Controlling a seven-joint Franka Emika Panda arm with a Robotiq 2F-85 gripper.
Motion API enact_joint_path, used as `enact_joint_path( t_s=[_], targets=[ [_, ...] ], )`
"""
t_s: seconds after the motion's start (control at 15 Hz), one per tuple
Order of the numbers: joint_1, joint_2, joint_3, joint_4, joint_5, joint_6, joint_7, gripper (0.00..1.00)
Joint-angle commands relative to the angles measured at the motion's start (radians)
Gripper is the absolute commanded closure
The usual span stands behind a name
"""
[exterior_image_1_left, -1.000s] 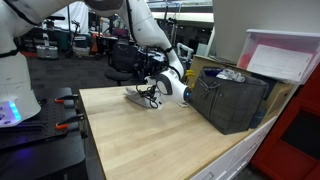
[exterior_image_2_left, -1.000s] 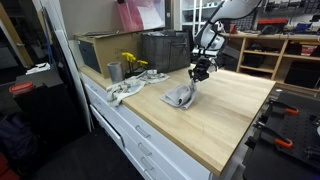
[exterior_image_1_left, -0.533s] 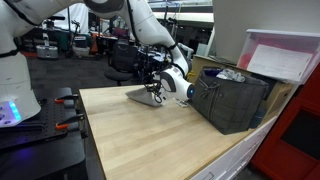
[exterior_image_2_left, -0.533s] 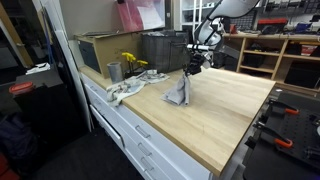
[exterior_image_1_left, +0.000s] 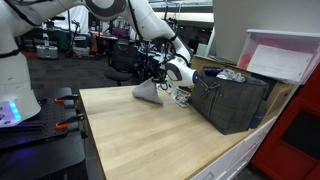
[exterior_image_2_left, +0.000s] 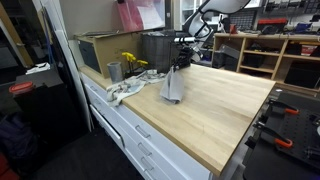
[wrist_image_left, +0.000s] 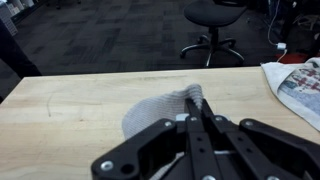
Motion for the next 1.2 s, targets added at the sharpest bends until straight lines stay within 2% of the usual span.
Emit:
enact_joint_path(
  t_s=[0.0,0.53,1.13],
  targets=[
    [-0.015,0.07,0.007,0.106,0.016,-0.024,0.106,0.99],
    [-0.06,0.16,0.003,0.172,0.042,0.012,0.299,0.99],
    [-0.07,0.188,-0.004,0.142,0.056,0.147,0.411,0.99]
  ],
)
